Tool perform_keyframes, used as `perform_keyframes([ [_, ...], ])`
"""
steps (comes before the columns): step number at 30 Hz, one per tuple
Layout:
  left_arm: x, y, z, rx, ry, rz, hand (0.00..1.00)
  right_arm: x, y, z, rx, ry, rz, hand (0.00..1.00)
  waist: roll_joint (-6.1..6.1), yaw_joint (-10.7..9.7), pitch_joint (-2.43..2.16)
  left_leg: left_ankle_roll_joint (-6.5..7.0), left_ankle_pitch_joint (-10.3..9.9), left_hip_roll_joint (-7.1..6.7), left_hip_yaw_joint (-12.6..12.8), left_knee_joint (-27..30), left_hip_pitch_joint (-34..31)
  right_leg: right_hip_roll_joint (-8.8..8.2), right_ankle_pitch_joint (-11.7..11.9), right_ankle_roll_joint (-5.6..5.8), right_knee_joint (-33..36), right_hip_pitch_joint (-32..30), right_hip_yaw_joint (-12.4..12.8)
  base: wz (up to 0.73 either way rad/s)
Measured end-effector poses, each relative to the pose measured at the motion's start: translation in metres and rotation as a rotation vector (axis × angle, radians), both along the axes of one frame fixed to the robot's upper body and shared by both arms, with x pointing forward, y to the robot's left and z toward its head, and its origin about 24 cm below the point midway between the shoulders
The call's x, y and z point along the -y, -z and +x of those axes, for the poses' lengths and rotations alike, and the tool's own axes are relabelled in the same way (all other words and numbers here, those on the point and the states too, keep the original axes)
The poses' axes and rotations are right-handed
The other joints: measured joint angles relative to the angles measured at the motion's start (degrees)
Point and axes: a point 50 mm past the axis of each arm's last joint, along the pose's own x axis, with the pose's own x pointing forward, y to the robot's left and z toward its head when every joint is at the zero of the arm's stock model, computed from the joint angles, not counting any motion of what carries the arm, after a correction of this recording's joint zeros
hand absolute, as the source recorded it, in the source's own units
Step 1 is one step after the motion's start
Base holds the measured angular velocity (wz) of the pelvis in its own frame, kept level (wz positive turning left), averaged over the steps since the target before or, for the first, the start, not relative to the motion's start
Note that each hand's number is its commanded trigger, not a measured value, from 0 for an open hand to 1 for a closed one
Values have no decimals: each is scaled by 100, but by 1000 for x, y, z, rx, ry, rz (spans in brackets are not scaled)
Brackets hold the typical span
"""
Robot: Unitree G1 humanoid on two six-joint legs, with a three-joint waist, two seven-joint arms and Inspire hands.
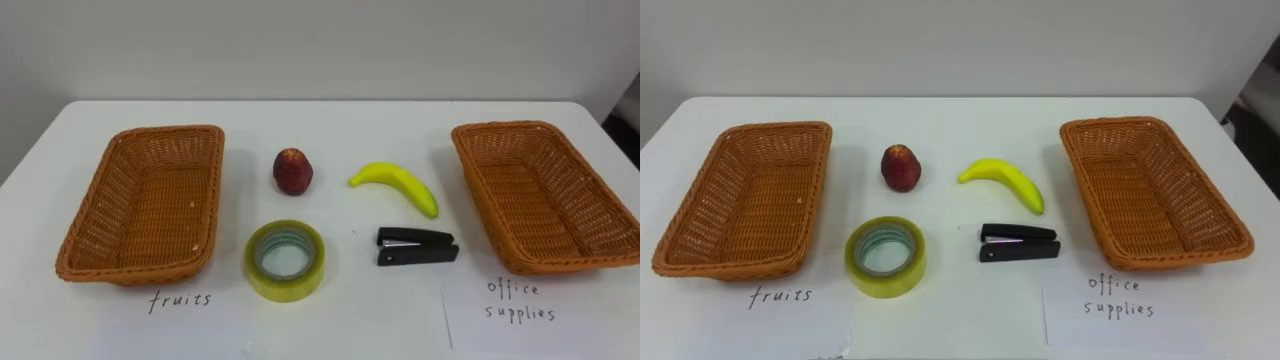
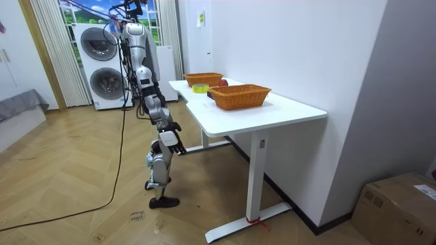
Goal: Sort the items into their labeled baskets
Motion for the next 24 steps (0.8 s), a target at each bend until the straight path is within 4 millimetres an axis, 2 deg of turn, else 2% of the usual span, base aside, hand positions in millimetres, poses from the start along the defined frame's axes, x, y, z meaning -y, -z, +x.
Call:
perform_keyframes([
  [14, -3, -1, 3, -1, 45, 16, 0, 0, 0, -1, -6, 4, -1, 0, -32, -1, 7, 0, 1, -18, -6, -14, -1, -9, -47, 12, -4, -19, 7, 0],
  [19, -4, -1, 5, 7, 39, 19, 0, 2, 0, -6, -17, 37, -9, 0, -78, -13, 20, 0, 1, -28, -9, -45, 3, -11, -54, 22, -16, -13, 15, 0],
  [24, -10, -2, 6, 17, 9, 33, 0, 7, -1, -18, -39, 108, -33, 0, -93, -22, 19, -1, 0, -28, 0, -85, -1, -4, -57, 23, -66, -27, 2, 0],
])
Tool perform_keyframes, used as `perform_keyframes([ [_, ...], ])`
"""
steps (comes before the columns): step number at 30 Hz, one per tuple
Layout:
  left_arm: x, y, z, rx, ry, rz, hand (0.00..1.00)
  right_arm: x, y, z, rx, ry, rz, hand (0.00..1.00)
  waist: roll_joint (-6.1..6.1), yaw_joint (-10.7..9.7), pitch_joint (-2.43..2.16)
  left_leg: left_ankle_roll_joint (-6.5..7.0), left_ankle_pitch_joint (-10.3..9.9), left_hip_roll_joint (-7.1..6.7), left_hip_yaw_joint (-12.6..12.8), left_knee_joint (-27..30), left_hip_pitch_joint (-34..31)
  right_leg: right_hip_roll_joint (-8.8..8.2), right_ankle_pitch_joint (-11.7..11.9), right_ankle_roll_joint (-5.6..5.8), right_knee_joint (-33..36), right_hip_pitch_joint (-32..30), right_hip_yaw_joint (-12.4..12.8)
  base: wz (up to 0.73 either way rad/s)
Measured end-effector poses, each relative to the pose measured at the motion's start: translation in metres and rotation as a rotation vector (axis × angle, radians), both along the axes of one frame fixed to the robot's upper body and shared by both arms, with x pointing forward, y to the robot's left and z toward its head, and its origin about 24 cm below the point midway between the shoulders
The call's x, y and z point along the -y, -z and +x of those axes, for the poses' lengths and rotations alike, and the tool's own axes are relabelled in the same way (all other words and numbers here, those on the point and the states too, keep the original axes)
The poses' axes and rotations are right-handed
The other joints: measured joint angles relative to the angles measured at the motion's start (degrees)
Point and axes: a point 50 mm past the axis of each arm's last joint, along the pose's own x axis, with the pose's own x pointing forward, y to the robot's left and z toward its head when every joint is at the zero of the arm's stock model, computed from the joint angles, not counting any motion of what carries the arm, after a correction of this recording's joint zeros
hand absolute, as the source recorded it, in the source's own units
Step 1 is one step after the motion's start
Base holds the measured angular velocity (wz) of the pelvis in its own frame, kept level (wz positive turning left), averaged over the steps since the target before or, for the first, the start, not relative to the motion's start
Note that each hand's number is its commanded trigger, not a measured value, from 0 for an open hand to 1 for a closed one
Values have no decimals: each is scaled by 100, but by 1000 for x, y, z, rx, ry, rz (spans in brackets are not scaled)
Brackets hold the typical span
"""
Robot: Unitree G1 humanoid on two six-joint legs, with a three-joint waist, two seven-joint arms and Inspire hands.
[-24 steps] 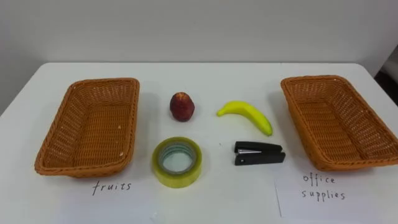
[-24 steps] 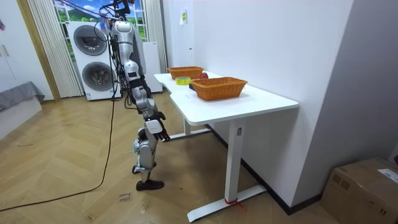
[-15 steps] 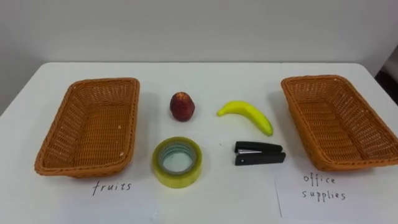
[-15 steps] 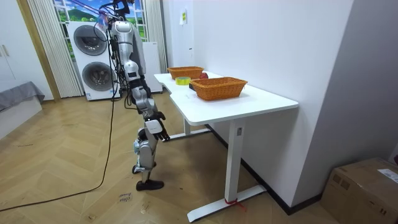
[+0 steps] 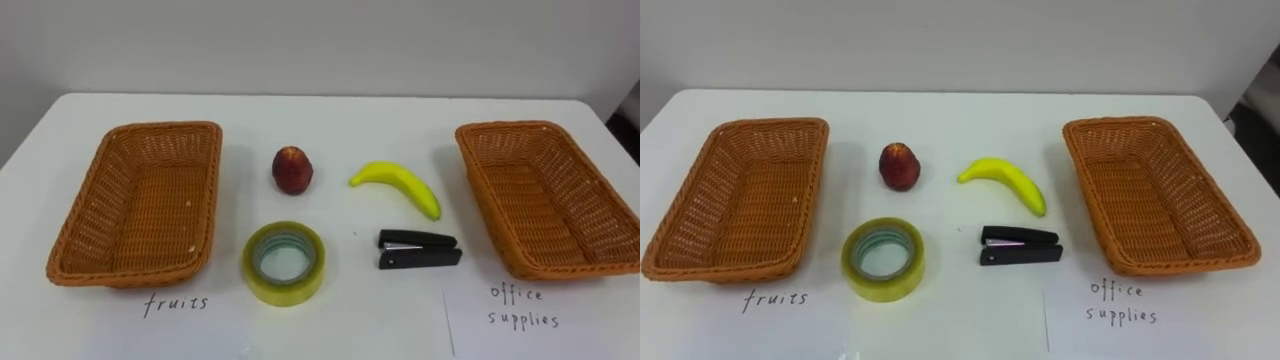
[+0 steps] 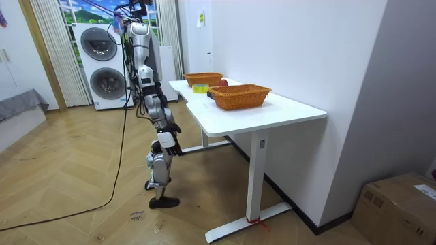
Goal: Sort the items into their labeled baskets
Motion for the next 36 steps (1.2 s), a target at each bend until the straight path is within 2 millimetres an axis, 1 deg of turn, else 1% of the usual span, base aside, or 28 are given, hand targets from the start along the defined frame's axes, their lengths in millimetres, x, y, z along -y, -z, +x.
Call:
perform_keyframes([
  [3, -3, -1, -2, 1, -26, 8, 0, 4, -1, -6, -15, 53, -17, 0, -13, -62, -7, 0, 0, -4, 0, -14, -5, -2, -7, 4, -2, -6, -2, 0],
  [5, -5, -1, -5, -3, -40, 13, 0, 6, -1, -11, -30, 94, -26, 0, -28, -143, -12, -1, 0, -5, 8, -23, -2, -2, -7, 4, 0, -15, -3, -2],
  [7, -7, -2, -5, 1, -55, 19, 0, 8, -2, -17, -46, 139, -36, 0, -60, -160, -24, 0, 0, -6, 12, -23, 10, -2, -8, 4, 14, -16, 12, -3],
  [8, -8, -2, -5, 4, -63, 22, 0, 8, -2, -19, -51, 154, -41, 0, -68, -157, -24, -1, 0, -5, 21, -23, 17, 2, -8, 4, 25, -23, 44, -15],
  [9, -9, -3, -5, 7, -74, 26, 0, 10, -2, -20, -59, 178, -54, 0, -79, -136, -19, -1, 0, 1, 52, -23, 36, 8, -15, -1, 79, -66, 132, -25],
  [10, -11, -3, -6, 7, -91, 31, 0, 12, -3, -20, -65, 201, -67, 0, -108, -140, -17, -1, 0, 3, 76, -25, 44, 10, -20, -7, 88, -82, 168, -25],
  [12, -16, -5, -7, 11, -108, 44, 0, 15, -3, -21, -71, 256, -81, 0, -161, -236, -15, -1, 0, 4, 84, -35, 46, 9, -25, -7, 97, -89, 180, -5],
  [13, -20, -6, -7, 10, -108, 52, 0, 18, -4, -20, -68, 298, -99, 0, -190, -274, -14, -1, -1, 4, 86, -48, 57, 14, -26, -6, 101, -89, 197, -3],
  [15, -24, -7, -8, 15, -129, 64, 0, 26, -6, -19, -50, 386, -131, 0, -208, -286, -11, 1, -4, 7, 101, -61, 85, 19, -26, -6, 125, -90, 237, -8],
  [17, -30, -9, -9, 23, -148, 80, 0, 39, -11, -18, -21, 498, -181, 0, -201, -331, -14, 1, -5, 13, 145, -60, 111, 22, -28, -8, 183, -104, 287, -9],
  [18, -31, -9, -9, 23, -149, 83, 0, 43, -12, -17, -14, 521, -193, 0, -198, -351, -14, 1, -5, 14, 158, -61, 111, 24, -28, -8, 189, -110, 299, -6],
  [19, -31, -10, -10, 21, -152, 88, 0, 49, -15, -16, -5, 557, -215, 0, -198, -417, -15, 1, -4, 11, 175, -60, 110, 20, -30, -11, 221, -133, 310, -7],
  [21, -32, -10, -12, 20, -151, 94, 0, 58, -19, -12, 30, 626, -244, 0, -202, -475, -16, 1, -4, 10, 203, -56, 110, 15, -70, -20, 322, -205, 338, -13],
  [22, -32, -11, -13, 29, -154, 99, 0, 64, -22, -9, 55, 664, -267, 0, -208, -479, -17, 0, -4, 11, 261, -56, 108, 15, -104, -26, 385, -275, 422, -19],
  [23, -33, -11, -14, 30, -157, 103, 0, 67, -24, -7, 63, 674, -282, 0, -212, -480, -17, 0, -4, 12, 290, -56, 106, 14, -119, -29, 410, -305, 452, -21],
  [24, -34, -12, -16, 37, -164, 117, 0, 74, -28, -1, 88, 695, -309, 0, -231, -504, -19, 0, -4, 8, 310, -60, 95, 10, -140, -33, 464, -343, 460, -12],
  [26, -37, -14, -19, 55, -175, 148, 0, 89, -36, 3, 108, 747, -378, 0, -245, -603, -20, 1, -4, -1, 311, -68, 80, 6, -149, -32, 479, -373, 472, -3],
  [29, -39, -16, -22, 63, -173, 157, 0, 105, -47, 7, 127, 805, -467, 0, -259, -653, -23, 1, -3, -3, 322, -66, 78, 7, -150, -30, 484, -392, 485, -3],
  [30, -39, -16, -23, 62, -173, 158, 0, 108, -49, 8, 133, 817, -480, 0, -263, -670, -24, 1, -3, -3, 320, -66, 74, 7, -150, -30, 479, -393, 475, 0],
  [32, -40, -17, -27, 61, -171, 161, 0, 117, -57, 15, 165, 850, -530, 0, -289, -777, -39, 1, -3, 0, 323, -65, 52, 7, -151, -29, 482, -400, 456, 2],
  [33, -40, -18, -27, 63, -170, 163, 0, 120, -60, 18, 177, 859, -544, 0, -304, -778, -46, 0, -3, 1, 332, -65, 51, 9, -151, -29, 500, -403, 461, 0],
  [34, -40, -18, -26, 68, -167, 165, 0, 125, -66, 21, 200, 882, -571, 0, -287, -780, -35, 0, -4, 1, 351, -65, 49, 8, -152, -29, 529, -423, 471, -6],
  [36, -41, -19, -26, 76, -165, 169, 0, 133, -75, 28, 233, 905, -612, 0, -305, -782, -45, 0, -4, -5, 367, -70, 43, -1, -179, -29, 598, -475, 489, -6],
])
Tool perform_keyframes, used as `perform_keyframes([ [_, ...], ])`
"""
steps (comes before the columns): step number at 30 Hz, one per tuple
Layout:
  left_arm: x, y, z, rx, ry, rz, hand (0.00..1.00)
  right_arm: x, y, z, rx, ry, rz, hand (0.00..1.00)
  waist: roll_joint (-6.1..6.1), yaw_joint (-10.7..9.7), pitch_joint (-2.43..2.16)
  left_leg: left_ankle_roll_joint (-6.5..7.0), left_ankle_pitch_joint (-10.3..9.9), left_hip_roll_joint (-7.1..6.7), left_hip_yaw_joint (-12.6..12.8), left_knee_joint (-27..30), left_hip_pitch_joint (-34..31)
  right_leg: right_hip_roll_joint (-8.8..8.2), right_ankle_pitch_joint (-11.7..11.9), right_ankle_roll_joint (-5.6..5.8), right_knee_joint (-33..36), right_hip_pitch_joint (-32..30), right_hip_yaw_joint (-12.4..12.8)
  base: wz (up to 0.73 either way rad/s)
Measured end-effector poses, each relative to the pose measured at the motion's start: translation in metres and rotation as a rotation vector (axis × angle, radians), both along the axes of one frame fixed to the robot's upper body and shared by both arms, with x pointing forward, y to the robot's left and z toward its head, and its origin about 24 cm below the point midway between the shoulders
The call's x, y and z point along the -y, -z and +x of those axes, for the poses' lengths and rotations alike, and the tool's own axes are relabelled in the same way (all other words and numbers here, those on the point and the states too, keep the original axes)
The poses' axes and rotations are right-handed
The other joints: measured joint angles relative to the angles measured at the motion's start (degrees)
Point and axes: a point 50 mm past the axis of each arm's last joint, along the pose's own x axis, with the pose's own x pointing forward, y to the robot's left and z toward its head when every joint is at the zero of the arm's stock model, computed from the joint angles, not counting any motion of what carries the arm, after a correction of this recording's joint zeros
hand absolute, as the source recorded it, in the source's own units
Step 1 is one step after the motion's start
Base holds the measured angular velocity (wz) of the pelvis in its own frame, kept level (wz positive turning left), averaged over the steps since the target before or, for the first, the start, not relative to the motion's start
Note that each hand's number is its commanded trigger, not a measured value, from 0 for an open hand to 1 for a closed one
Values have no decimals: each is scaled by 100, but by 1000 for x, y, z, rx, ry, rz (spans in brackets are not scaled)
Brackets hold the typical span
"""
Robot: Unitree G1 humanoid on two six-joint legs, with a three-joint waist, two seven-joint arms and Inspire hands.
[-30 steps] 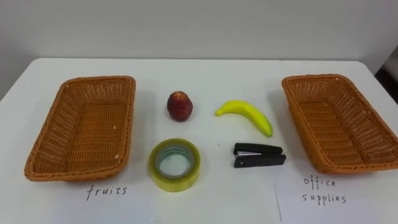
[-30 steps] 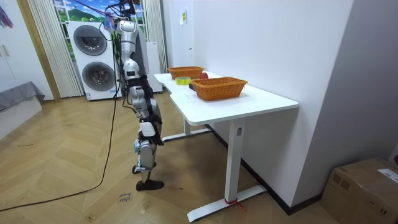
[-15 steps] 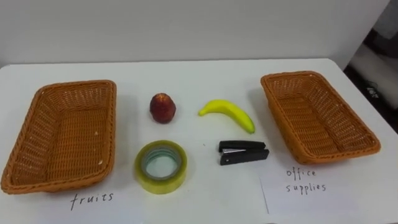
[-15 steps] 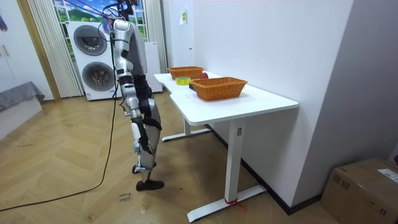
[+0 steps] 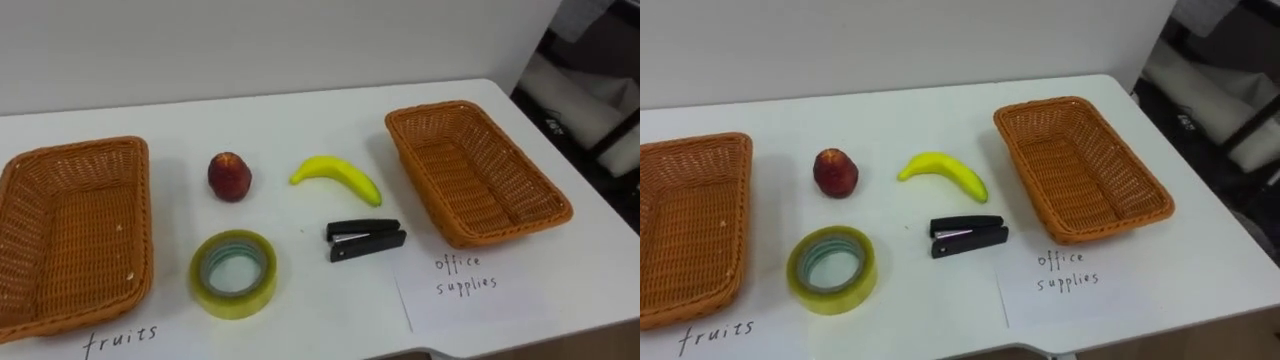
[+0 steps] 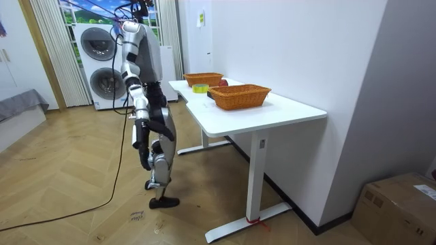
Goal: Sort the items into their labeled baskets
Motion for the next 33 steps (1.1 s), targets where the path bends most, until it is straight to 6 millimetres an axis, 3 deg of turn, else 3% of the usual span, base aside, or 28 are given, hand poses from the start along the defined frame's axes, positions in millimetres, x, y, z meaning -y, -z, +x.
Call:
perform_keyframes([
  [8, -5, -6, 7, 61, 13, 28, 0, 20, -38, 29, 69, 65, -165, 0, -106, 33, 3, -2, 0, 4, 52, -49, 28, 38, -11, -6, -35, -29, 158, -5],
  [14, -4, -6, 7, 63, 16, 27, 0, 27, -63, 44, 91, 79, -279, 0, -157, 42, 8, -2, 1, 2, 45, -50, -76, 35, -2, -3, -21, -118, 110, 0],
  [21, -4, -7, 11, 90, 36, 26, 0, 30, -101, 65, 90, -13, -522, 0, -142, 45, 14, -2, 1, 4, 57, -46, -151, 37, 8, 2, -33, -147, 106, 0],
  [22, -4, -7, 11, 91, 36, 26, 0, 29, -111, 70, 94, -35, -579, 0, -132, 46, 0, -2, 1, 5, 57, -47, -175, 39, 8, 2, -28, -179, 112, 0],
  [28, -2, -5, 10, 81, 41, 21, 0, 22, -156, 90, 149, -114, -815, 0, -42, 65, 14, -3, 2, 6, 59, -27, -133, 37, 11, 0, -32, -117, 104, 0],
  [33, 2, -3, 10, 71, 62, 2, 0, 16, -172, 97, 200, -133, -877, 0, -46, 174, 26, -3, 1, 9, 62, 16, -147, 29, 10, -2, -28, -126, 114, 0],
])
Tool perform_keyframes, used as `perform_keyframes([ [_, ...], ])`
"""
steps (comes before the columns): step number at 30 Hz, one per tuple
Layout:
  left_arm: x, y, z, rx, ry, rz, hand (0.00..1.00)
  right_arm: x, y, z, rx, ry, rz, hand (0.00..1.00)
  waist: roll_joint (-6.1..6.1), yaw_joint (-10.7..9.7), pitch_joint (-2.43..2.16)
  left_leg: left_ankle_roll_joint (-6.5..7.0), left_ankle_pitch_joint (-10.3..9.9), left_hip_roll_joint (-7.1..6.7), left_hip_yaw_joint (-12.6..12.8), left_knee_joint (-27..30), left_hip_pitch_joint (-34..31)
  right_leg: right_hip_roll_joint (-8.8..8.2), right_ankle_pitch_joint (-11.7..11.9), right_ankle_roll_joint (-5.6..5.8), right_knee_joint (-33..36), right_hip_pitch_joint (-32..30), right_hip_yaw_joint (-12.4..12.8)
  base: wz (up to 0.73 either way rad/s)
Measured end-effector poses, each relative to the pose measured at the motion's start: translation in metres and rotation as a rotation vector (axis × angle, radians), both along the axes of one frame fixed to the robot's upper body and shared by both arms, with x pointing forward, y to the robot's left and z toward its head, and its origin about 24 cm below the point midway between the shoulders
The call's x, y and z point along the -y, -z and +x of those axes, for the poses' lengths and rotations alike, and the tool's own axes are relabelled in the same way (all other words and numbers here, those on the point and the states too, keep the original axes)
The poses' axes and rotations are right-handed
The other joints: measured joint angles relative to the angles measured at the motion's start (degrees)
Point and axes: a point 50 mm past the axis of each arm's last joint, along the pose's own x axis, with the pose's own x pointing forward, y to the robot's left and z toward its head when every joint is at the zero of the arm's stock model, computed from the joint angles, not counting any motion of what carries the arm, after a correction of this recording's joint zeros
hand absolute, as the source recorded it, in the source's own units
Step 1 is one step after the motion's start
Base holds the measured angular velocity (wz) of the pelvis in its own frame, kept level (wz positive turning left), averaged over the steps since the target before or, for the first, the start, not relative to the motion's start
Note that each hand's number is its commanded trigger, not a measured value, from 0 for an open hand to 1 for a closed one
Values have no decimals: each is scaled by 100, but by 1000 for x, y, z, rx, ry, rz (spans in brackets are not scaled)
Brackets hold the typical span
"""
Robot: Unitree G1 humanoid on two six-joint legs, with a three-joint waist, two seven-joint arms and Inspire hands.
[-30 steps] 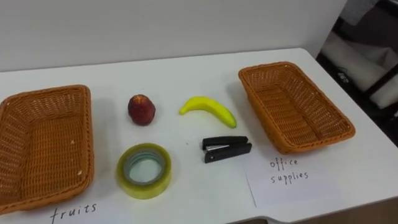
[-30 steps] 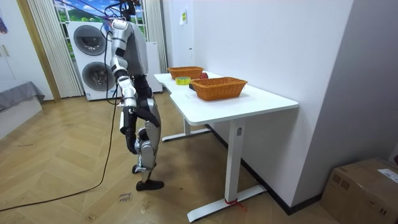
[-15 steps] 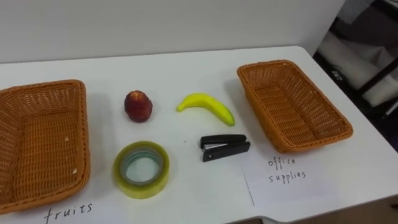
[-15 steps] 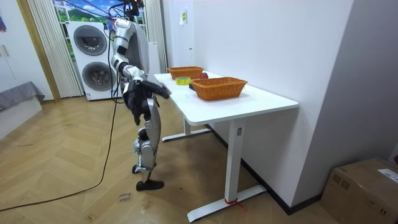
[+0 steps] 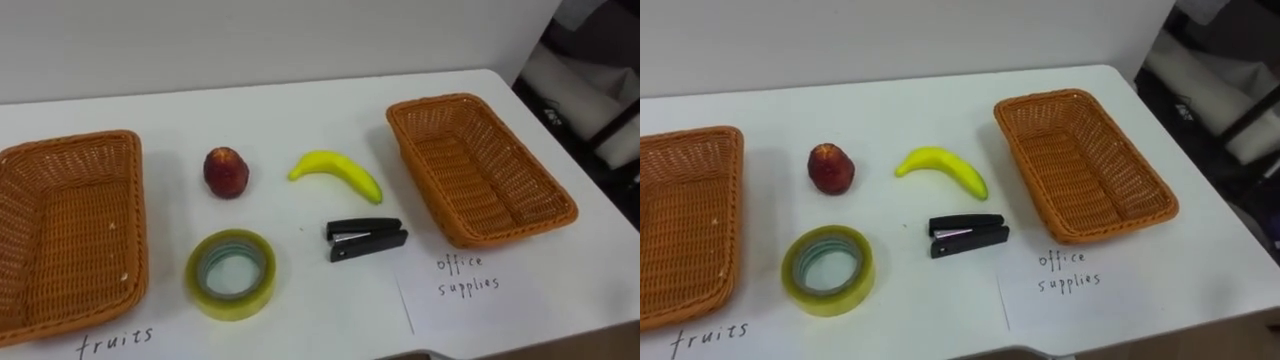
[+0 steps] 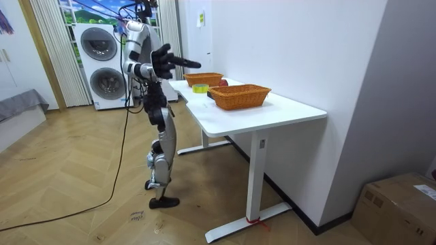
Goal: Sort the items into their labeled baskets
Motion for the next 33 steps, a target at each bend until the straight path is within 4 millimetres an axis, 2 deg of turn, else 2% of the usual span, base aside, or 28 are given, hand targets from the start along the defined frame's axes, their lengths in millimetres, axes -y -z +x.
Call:
perform_keyframes([
  [6, 0, 1, 0, -8, 5, -2, 0, -7, -27, 21, 2, -72, -158, 0, -35, 116, -5, 1, 3, -8, -27, -44, -12, 0, -12, -6, 30, -86, 15, 0],
  [9, 1, 2, 3, -12, 8, -11, 0, -15, -41, 37, 25, -117, -230, 0, -70, 178, 23, 0, 4, -5, -35, -15, -24, 2, -9, -8, 21, -81, -4, 1],
  [12, 2, 3, 5, -14, 7, -14, 0, -25, -54, 47, 60, -158, -283, 0, -128, 222, 18, -1, 4, -7, -87, -10, -67, 5, -5, -5, 14, -73, -24, 8],
  [13, 2, 3, 5, -19, 17, -16, 0, -32, -60, 50, 86, -186, -300, 0, -106, 226, 30, -1, 4, -6, -112, 20, -110, -4, 3, -4, 5, -64, -62, 10],
  [14, 3, 4, 7, -20, 29, -18, 0, -38, -66, 53, 111, -212, -316, 0, -122, 235, 17, -1, 4, -6, -132, 26, -124, -10, 7, -5, 3, -65, -95, 10],
  [16, 4, 4, 8, -23, 39, -21, 0, -46, -73, 60, 143, -251, -333, 0, -144, 283, 46, -1, 5, -2, -134, 28, -128, -13, 7, -6, 4, -69, -119, 3],
  [19, 5, 5, 13, -16, 48, -28, 0, -53, -81, 64, 140, -300, -395, 0, -146, 358, 50, -1, 5, 3, -156, 32, -110, -14, 8, -7, -9, -46, -163, 6],
  [21, 5, 5, 12, -18, 48, -32, 0, -60, -87, 68, 157, -351, -421, 0, -123, 370, 59, -1, 5, 3, -157, 33, -87, -17, 9, -6, -64, 23, -182, 5],
  [22, 5, 5, 12, -18, 48, -32, 0, -63, -89, 71, 162, -380, -433, 0, -112, 373, 43, -1, 5, 1, -163, 35, -83, -20, 12, -3, -115, 60, -203, 6],
  [25, 5, 5, 13, -14, 52, -41, 0, -71, -95, 79, 151, -449, -479, 0, -68, 426, 35, -2, 5, 3, -170, 35, -69, -19, 12, -3, -114, 83, -212, 1],
  [29, 6, 5, 13, -18, 55, -50, 0, -79, -105, 89, 130, -511, -560, 0, 3, 446, 14, -3, 5, -2, -320, 37, -79, -27, 12, -3, -111, 124, -310, 12],
  [33, 7, 7, 11, -37, 53, -70, 0, -98, -105, 102, 107, -612, -598, 0, 13, 514, 14, -22, 20, 2, -348, 48, -100, -26, 18, -13, -94, 115, -345, 6],
])
